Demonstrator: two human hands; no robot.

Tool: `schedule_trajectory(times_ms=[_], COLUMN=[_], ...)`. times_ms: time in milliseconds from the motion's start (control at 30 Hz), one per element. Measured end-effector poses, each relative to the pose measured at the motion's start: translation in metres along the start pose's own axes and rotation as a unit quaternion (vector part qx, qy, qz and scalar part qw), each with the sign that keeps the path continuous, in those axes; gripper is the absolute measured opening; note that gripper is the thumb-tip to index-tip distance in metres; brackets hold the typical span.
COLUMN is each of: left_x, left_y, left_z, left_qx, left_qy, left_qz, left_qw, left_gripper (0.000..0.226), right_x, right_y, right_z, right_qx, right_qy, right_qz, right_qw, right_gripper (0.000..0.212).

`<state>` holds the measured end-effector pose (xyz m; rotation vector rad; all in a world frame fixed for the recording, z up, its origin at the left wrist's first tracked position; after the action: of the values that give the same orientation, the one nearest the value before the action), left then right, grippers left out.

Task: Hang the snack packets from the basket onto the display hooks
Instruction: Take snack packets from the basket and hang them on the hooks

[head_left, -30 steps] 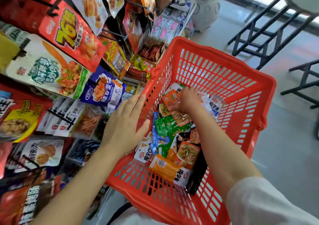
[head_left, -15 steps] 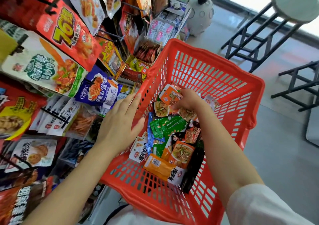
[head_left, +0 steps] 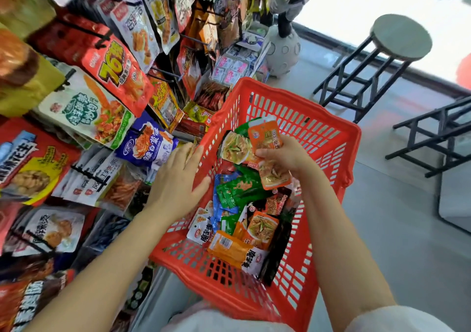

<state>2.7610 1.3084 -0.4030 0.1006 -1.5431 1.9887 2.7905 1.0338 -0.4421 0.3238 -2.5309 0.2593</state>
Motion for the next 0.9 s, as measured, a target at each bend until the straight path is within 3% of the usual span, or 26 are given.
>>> schedule_trajectory(times_ms=[100, 167, 267, 300, 333, 400, 433, 467, 500, 533, 667, 733, 800, 900], left_x=[0.014, 0.025, 0.033, 0.034, 0.038, 0.044, 0.05, 0.056, 0.062, 0.067, 0.094, 0.11, 0.128, 0.157], left_y=[-0.006, -0.011, -0.013, -0.013, -0.018, -0.02, -0.026, -0.032, -0.039, -0.045, -0.076, -0.092, -0.108, -0.127], left_z=[0.015, 0.031, 0.052, 0.05, 0.052, 0.043, 0.04, 0.036, 0.033, 0.027, 0.013, 0.008, 0.008, 0.007], left_qx=[0.106, 0.276, 0.531, 0.585, 0.613, 0.63, 0.638, 0.647, 0.66, 0.671, 0.7, 0.709, 0.721, 0.714], left_qy=[0.027, 0.029, 0.024, 0.019, 0.012, -0.013, -0.017, -0.023, -0.013, -0.012, -0.013, -0.016, -0.007, 0.045], left_qz=[0.058, 0.02, -0.074, -0.078, -0.075, -0.037, -0.013, 0.014, 0.034, 0.053, 0.117, 0.128, 0.146, 0.189], left_qw=[0.992, 0.961, 0.844, 0.807, 0.787, 0.776, 0.77, 0.762, 0.751, 0.74, 0.704, 0.693, 0.677, 0.672], left_gripper=[0.064, 0.057, 0.015, 0.011, 0.023, 0.068, 0.064, 0.045, 0.028, 0.028, 0.102, 0.12, 0.111, 0.06], right_x=[0.032, 0.05, 0.071, 0.076, 0.081, 0.092, 0.097, 0.102, 0.107, 0.112, 0.131, 0.137, 0.142, 0.15], right_y=[0.014, 0.032, 0.066, 0.076, 0.085, 0.101, 0.107, 0.112, 0.117, 0.121, 0.137, 0.146, 0.156, 0.173], right_z=[-0.018, -0.027, -0.038, -0.04, -0.043, -0.053, -0.059, -0.067, -0.076, -0.085, -0.124, -0.136, -0.144, -0.162], right_qx=[-0.132, -0.211, -0.272, -0.274, -0.263, -0.226, -0.209, -0.193, -0.181, -0.165, -0.1, -0.1, -0.112, -0.147], right_qy=[-0.078, -0.108, -0.123, -0.124, -0.126, -0.132, -0.135, -0.14, -0.145, -0.152, -0.19, -0.199, -0.205, -0.227], right_qz=[0.025, 0.022, -0.007, -0.005, 0.004, 0.022, 0.024, 0.019, 0.012, 0.002, -0.018, -0.029, -0.032, -0.032], right_qw=[0.988, 0.971, 0.954, 0.954, 0.956, 0.965, 0.968, 0.971, 0.973, 0.975, 0.976, 0.975, 0.972, 0.962], right_gripper=[0.032, 0.038, 0.03, 0.031, 0.037, 0.058, 0.066, 0.063, 0.054, 0.045, 0.029, 0.024, 0.029, 0.036])
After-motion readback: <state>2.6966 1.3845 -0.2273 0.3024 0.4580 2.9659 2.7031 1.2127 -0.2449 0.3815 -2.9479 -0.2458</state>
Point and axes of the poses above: each hand's wrist, its own x-axis away from the middle knuckle, its own y-axis out of the palm, z = x × y, the point moved 3 cm from there along -x, towards the middle knuckle, and after that the axes turned 15 degrees about -z, right-handed, at the moved point
